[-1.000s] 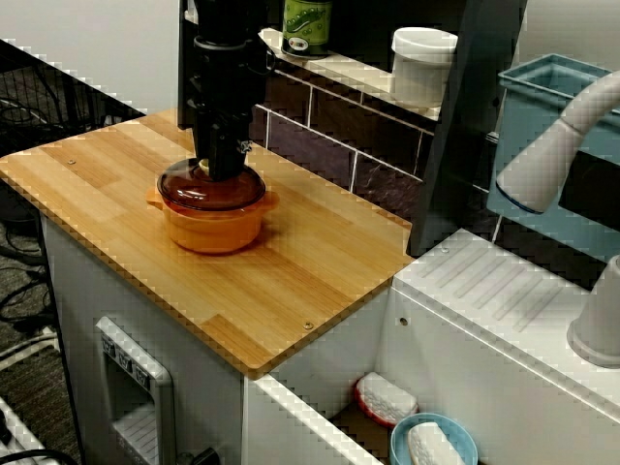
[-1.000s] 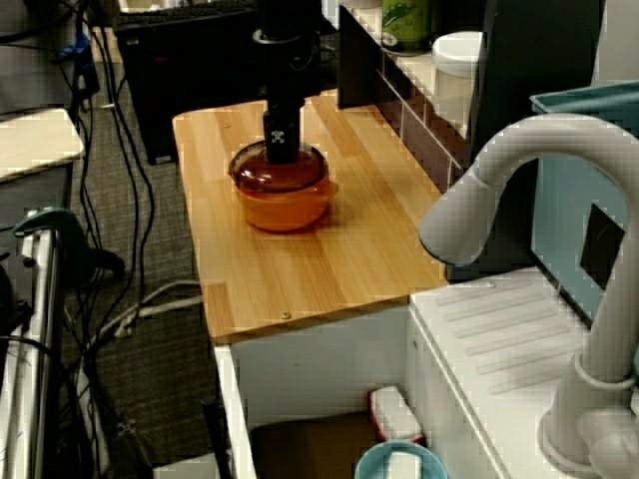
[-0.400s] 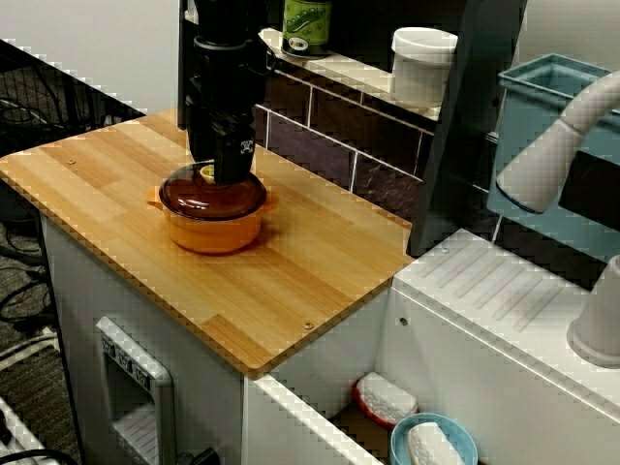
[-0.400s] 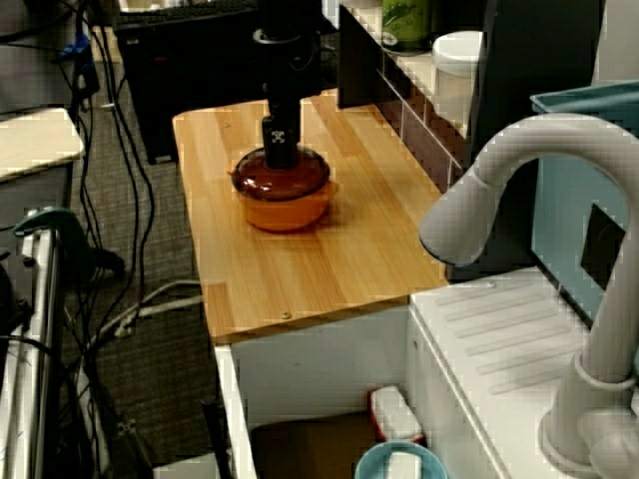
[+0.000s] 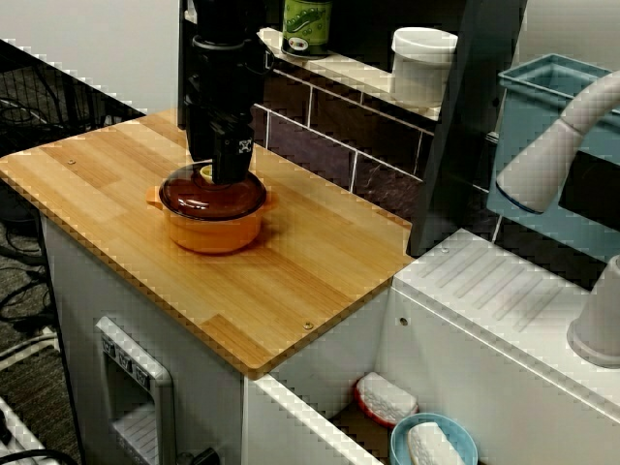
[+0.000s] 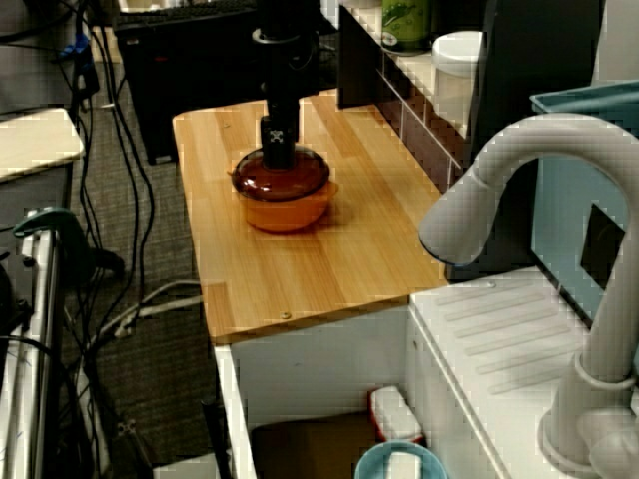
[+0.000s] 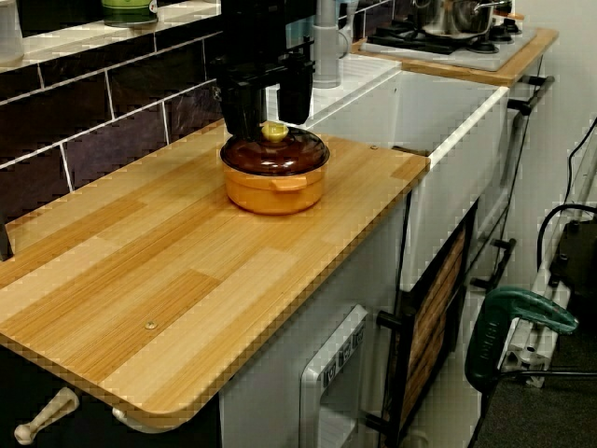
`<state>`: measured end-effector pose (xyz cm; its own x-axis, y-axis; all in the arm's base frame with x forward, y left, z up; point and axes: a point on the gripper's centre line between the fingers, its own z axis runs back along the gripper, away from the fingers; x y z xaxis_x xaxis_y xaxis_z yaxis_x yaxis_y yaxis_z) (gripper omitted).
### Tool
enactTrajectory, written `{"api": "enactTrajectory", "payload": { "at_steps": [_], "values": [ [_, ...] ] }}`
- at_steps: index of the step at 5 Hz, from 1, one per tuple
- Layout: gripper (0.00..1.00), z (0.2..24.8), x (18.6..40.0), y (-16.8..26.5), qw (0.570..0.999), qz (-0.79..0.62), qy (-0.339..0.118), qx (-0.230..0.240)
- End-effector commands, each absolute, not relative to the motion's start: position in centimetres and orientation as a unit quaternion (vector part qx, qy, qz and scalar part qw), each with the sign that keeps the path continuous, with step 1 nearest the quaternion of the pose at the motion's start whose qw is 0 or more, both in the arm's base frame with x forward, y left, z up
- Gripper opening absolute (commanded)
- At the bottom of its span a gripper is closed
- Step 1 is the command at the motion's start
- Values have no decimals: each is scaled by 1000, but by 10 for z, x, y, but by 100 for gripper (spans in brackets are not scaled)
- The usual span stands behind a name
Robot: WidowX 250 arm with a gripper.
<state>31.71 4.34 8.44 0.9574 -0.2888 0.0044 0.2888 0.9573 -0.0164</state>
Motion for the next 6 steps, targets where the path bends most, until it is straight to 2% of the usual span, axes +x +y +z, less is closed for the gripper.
{"api": "enactTrajectory", "payload": {
  "at_steps": [1, 2, 3, 4, 5, 6],
  "values": [
    [100, 121, 310, 58, 988, -154, -28, -14],
    [100, 131, 301, 78, 982, -188, -24, -17],
    [100, 124, 299, 99, 975, -218, -21, -18],
    [100, 109, 299, 111, 959, -281, -18, 12],
    [100, 96, 306, 117, 917, -399, 17, 11],
    [100, 88, 306, 128, 878, -478, -2, 27]
  ]
}}
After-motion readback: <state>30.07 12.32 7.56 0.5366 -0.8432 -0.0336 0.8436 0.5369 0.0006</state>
